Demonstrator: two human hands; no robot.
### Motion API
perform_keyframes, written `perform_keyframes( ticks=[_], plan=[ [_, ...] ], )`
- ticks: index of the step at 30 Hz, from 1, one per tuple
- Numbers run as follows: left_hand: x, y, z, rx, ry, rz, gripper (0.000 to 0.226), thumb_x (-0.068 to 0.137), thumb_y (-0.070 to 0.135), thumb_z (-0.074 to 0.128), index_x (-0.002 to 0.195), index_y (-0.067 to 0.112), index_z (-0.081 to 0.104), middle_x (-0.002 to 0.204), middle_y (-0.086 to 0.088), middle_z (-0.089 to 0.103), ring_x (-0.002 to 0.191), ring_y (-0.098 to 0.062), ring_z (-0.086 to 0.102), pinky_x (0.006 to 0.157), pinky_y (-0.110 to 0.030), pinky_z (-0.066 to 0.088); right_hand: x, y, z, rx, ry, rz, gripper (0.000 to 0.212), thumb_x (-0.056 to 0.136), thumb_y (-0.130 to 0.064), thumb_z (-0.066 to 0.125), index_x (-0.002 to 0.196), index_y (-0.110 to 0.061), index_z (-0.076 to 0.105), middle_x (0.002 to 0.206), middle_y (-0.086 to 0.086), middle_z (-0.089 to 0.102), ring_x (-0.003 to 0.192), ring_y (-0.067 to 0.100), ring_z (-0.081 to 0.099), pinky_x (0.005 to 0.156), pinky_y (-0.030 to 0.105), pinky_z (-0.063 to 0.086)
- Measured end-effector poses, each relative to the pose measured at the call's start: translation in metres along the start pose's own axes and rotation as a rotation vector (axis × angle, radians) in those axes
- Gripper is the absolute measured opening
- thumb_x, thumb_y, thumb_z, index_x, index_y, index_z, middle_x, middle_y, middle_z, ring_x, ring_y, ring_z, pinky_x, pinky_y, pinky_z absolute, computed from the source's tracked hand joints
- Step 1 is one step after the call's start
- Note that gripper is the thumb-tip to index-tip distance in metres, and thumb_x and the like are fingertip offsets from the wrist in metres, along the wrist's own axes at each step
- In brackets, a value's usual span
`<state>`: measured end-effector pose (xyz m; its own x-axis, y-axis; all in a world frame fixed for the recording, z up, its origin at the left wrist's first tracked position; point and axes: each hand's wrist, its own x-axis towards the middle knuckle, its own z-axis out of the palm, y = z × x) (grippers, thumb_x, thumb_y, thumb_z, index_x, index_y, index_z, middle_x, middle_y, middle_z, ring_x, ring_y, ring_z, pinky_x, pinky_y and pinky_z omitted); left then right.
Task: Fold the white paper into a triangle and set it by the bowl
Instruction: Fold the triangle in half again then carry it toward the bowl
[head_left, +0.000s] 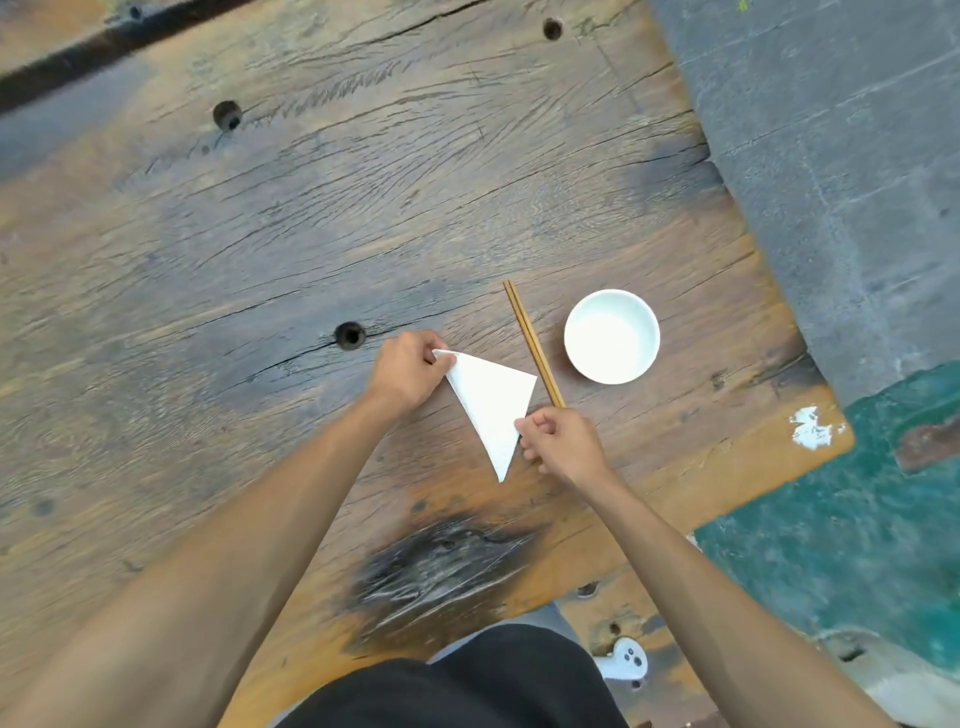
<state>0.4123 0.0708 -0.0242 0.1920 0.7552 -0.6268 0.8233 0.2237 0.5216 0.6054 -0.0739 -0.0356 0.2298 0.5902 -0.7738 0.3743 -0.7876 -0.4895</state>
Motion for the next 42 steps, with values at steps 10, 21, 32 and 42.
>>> perform_keyframes(
  ticks=[10,21,32,42],
  plan=[
    [0.003,0.002,0.001,0.140,0.023,0.057,0.013,0.091,0.025,0.064,0.101,0.020,0.071,0.088,-0.002,0.073,0.086,-0.026,0.068,0.075,-0.040,0.057,0.004,0.008,0.005,-0.077,0.015,-0.029,0.024,0.096,-0.045,0.068,0.078,-0.029,0.070,0.066,-0.011,0.073,0.065,0.003,0.071,0.065,0.033,0.064],
    [-0.034,-0.004,0.023,0.443,0.232,0.279,0.035,0.098,0.028,0.048,0.128,0.013,0.056,0.132,-0.009,0.052,0.112,-0.031,0.055,0.078,-0.043,0.050,-0.024,0.002,0.006,-0.363,0.221,-0.396,0.019,0.104,-0.034,0.055,0.104,-0.020,0.068,0.099,-0.006,0.068,0.086,0.013,0.065,0.068,0.034,0.055],
    [-0.048,-0.053,0.045,0.554,-0.042,0.336,0.065,0.109,0.040,0.023,0.163,0.016,-0.003,0.171,0.002,-0.010,0.158,-0.016,-0.009,0.130,-0.044,0.005,-0.026,0.026,0.044,-0.798,0.049,-0.602,0.065,0.111,-0.041,0.031,0.167,-0.021,0.004,0.175,0.002,-0.006,0.161,0.017,-0.009,0.130,0.040,0.003],
    [-0.041,-0.065,0.039,0.565,0.013,0.297,0.065,0.108,0.042,0.021,0.163,0.017,-0.005,0.172,0.003,-0.009,0.158,-0.016,-0.010,0.130,-0.045,0.001,-0.015,0.046,0.053,-0.873,0.052,-0.605,0.066,0.111,-0.047,0.021,0.165,-0.024,-0.010,0.174,0.002,-0.015,0.161,0.017,-0.014,0.131,0.041,-0.001]
  ],
)
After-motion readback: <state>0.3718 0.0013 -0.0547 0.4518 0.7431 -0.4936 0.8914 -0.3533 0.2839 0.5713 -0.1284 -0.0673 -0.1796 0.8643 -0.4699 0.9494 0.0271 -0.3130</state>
